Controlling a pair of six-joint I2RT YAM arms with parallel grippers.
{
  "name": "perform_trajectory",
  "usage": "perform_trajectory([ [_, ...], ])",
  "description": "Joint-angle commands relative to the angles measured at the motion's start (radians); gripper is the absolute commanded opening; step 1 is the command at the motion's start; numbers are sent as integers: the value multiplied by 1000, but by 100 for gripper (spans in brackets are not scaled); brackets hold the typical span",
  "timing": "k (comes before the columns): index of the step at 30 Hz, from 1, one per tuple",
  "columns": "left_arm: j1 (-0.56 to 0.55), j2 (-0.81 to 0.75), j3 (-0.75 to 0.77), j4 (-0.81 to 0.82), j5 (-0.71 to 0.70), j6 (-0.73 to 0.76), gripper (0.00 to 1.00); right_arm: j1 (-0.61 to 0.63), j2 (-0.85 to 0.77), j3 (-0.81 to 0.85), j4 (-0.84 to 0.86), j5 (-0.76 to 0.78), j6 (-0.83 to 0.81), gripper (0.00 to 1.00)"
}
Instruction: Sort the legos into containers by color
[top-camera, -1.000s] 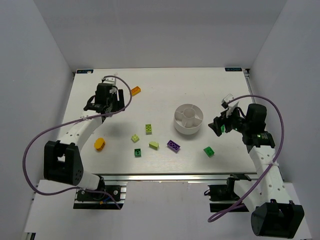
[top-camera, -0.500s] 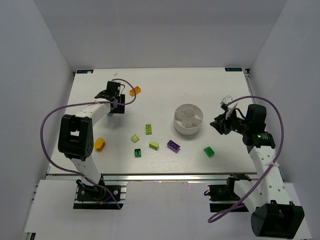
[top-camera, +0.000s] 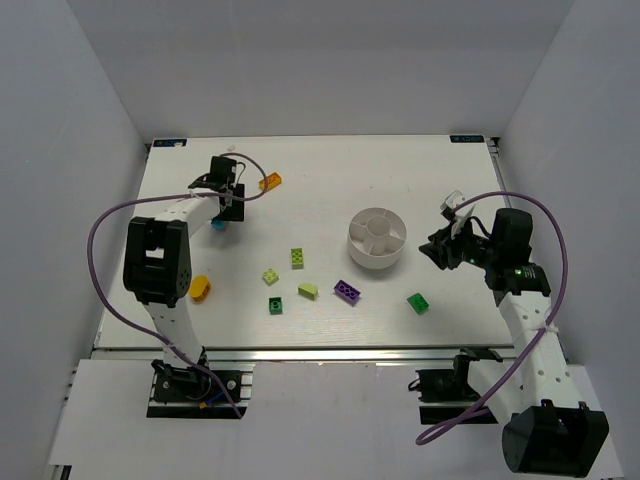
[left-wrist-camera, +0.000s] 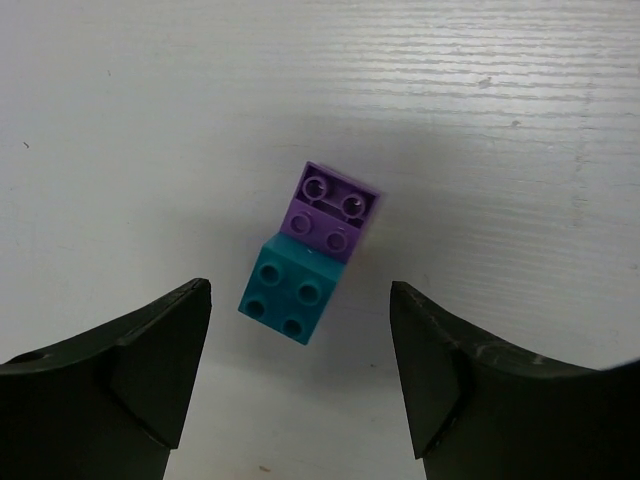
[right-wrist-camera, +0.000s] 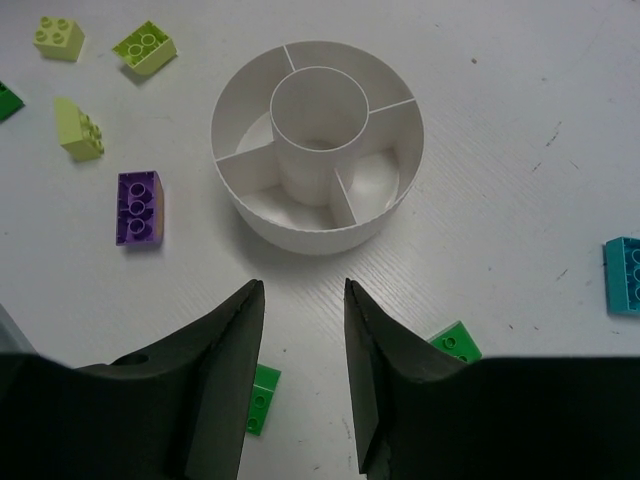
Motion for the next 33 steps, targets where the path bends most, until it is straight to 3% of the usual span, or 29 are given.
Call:
perform_trajectory([
  [1,30,-35,2,6,19,-3,82,3,5,39,9,-15,3,44],
  [18,82,-9,10,-6,214,-13,70,3,11,38,10,-9,2,44],
  [33,82,9,8,-20,215,-13,63,0,6,39,9,0,0,44],
])
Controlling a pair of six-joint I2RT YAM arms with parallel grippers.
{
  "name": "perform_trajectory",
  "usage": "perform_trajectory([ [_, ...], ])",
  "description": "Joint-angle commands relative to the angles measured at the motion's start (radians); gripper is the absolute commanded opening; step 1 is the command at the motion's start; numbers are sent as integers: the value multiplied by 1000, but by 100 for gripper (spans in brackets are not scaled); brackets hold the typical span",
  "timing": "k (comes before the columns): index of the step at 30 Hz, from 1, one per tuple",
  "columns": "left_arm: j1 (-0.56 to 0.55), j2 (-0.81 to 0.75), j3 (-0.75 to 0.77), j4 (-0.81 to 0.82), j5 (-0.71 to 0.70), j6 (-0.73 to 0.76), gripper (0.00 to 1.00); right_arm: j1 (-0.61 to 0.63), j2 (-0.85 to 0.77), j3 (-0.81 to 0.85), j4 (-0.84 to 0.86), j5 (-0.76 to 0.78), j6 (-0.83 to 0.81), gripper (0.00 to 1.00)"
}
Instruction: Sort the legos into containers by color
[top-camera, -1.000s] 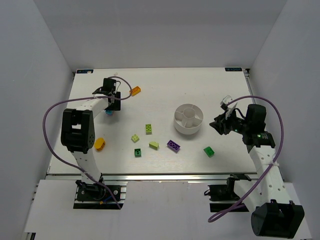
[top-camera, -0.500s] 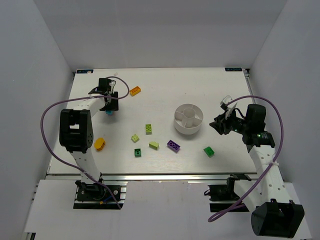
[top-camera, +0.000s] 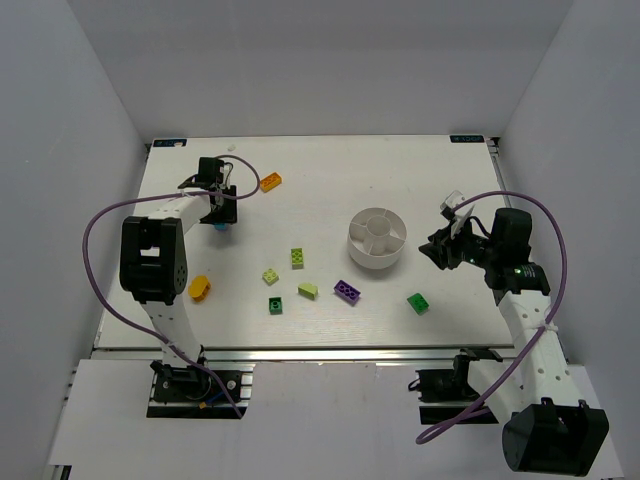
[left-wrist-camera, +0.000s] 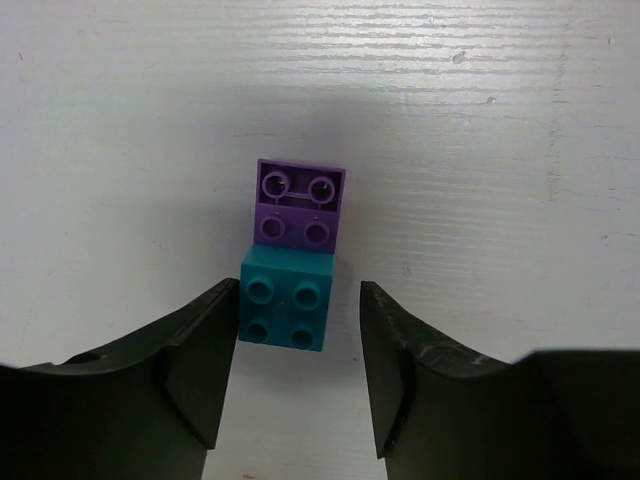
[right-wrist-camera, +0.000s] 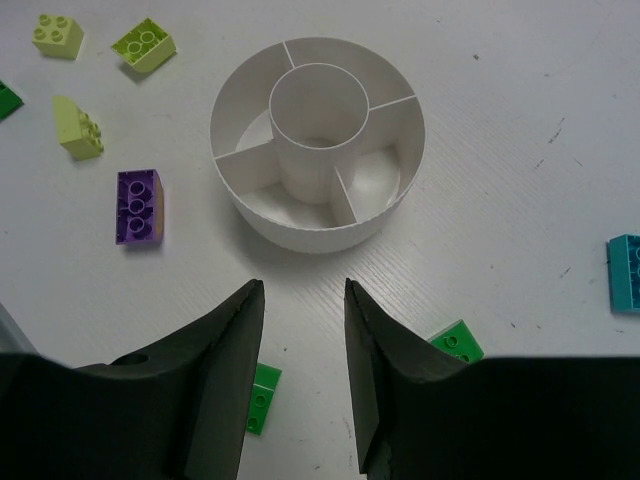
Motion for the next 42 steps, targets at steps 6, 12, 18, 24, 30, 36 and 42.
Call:
perform_trajectory([
  [6,4,0,7,-3,-4,-15,54,0,-1,39,10,1,-1,44],
  [12,4,6,9,-7,-22,-25,44,0,-3,39,7,2,0,43],
  [18,4,-29,12,-6,62,-32,19,0,-3,42,9,-8,2,47],
  [24,-19,-241,-48,75,390,-44,0,3,34,65,-24,-145,46,82],
  [30,-58,-440,-298,331,859,-139,0,50,193,164,-33,-338,256,61],
  [36,-189,-536,-425,464,1001,-206,0,217,390,332,-39,-271,471,43],
  [42,-339,-601,-430,422,868,-151,0,349,525,482,-16,-222,699,79],
])
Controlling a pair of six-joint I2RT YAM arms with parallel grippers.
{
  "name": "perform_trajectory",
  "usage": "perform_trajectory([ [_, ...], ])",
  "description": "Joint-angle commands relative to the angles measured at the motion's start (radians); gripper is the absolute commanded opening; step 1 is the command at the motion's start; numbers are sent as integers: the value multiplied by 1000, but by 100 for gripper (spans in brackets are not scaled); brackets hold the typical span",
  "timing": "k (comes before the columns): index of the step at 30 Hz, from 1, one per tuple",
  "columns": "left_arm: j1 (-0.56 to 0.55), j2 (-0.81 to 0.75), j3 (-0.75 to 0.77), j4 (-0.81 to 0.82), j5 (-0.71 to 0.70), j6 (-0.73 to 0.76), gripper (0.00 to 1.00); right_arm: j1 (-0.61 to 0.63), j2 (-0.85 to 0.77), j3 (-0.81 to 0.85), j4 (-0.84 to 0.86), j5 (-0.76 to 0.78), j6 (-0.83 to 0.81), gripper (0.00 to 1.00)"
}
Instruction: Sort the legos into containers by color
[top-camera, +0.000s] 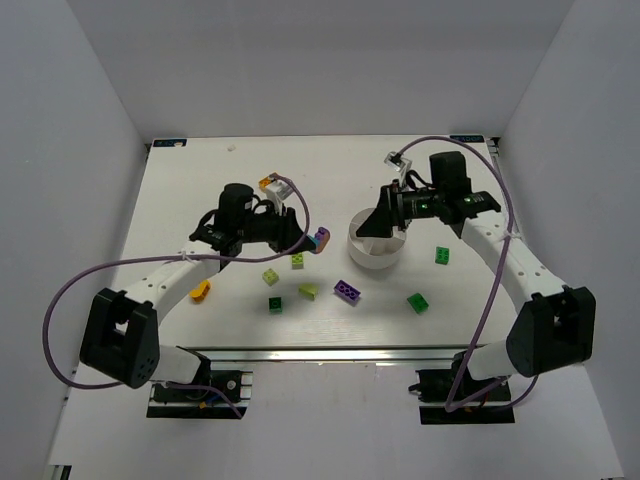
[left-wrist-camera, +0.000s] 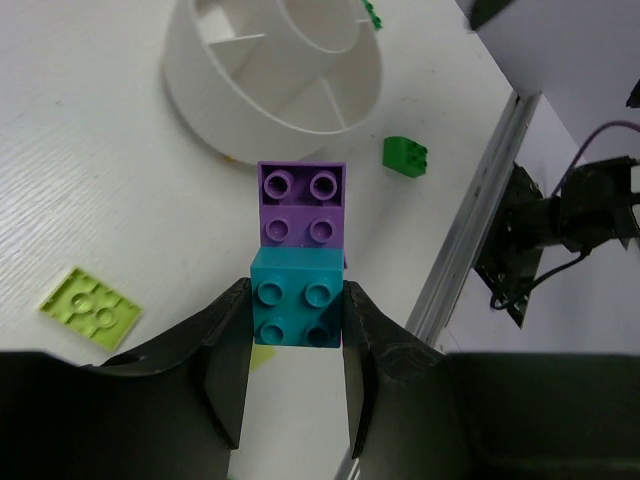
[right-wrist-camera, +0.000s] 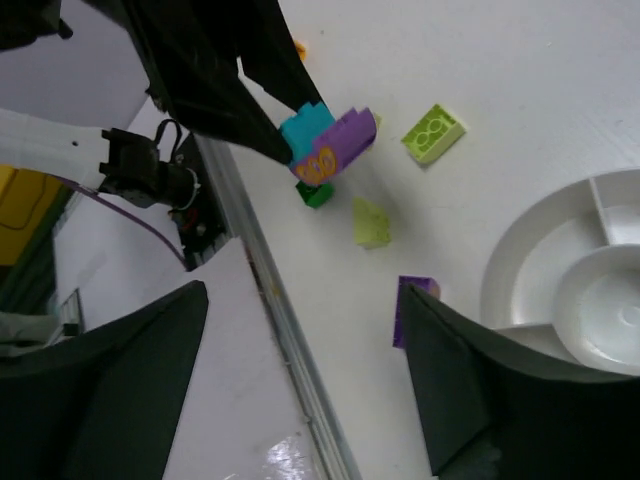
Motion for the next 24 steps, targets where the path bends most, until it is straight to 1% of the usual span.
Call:
perform_trajectory([
  [1,-59,-86,-2,25,-45,38,0,56,45,84,20,23,173,85],
  [2,-70,-94,0,25,-57,41,0,76,60,95,13,21,181,88],
  [5,-114,-98,3,27,-105,55,0,118,116,126,0,17,203,88],
  [10,-179,-85,29,7,-180,93,0,152,172,143,3,32,261,80],
  [17,-243,-62,67,-39,-278,135,0,164,183,147,-7,95,298,73],
  [20,-271,-60,78,-42,-314,145,0,158,189,141,-6,103,318,71],
  [24,-302,-63,86,-49,-352,156,0,159,195,128,6,107,331,65],
])
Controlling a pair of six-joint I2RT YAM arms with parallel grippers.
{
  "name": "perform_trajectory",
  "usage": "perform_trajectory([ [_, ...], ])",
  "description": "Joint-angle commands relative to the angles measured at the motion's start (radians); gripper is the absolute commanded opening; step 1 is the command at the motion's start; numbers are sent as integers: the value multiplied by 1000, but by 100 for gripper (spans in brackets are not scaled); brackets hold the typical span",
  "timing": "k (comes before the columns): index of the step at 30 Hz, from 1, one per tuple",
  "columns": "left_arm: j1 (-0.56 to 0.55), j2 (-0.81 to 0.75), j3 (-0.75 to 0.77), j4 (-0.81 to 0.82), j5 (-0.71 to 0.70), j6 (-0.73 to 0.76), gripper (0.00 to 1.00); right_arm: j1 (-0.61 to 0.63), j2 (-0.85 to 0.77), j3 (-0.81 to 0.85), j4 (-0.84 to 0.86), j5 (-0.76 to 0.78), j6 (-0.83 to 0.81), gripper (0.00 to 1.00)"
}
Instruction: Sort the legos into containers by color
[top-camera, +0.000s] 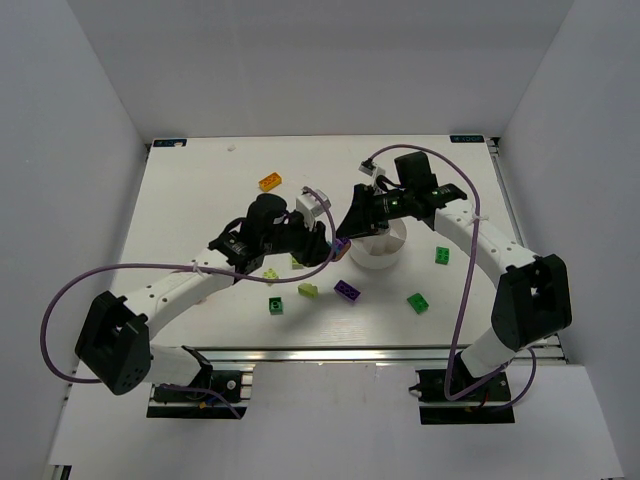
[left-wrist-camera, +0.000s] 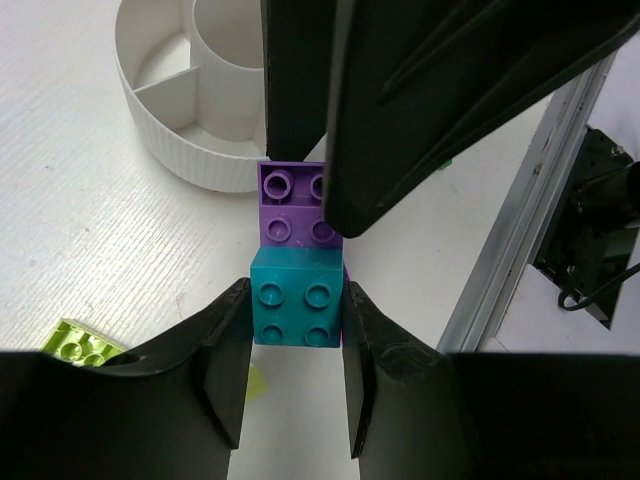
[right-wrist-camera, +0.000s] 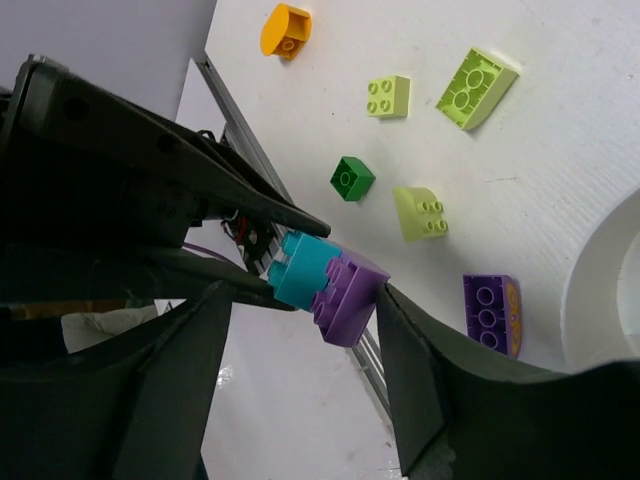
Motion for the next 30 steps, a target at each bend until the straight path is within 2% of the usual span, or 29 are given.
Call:
perform_trajectory([
  [1,-19,-15,43,-7,-61,27,0,0,4,19,13,8,32,63],
  [23,-79,-84,35,15,-190,46,0,-6,21,-15,25,22,42,57],
  [25,-88,-81,37,13,-192,48,0,-6,22,-13,26,19,41,54],
  [30,-88,-81,35,13,-210,54,0,-9,30,-7,22,7,39,37],
])
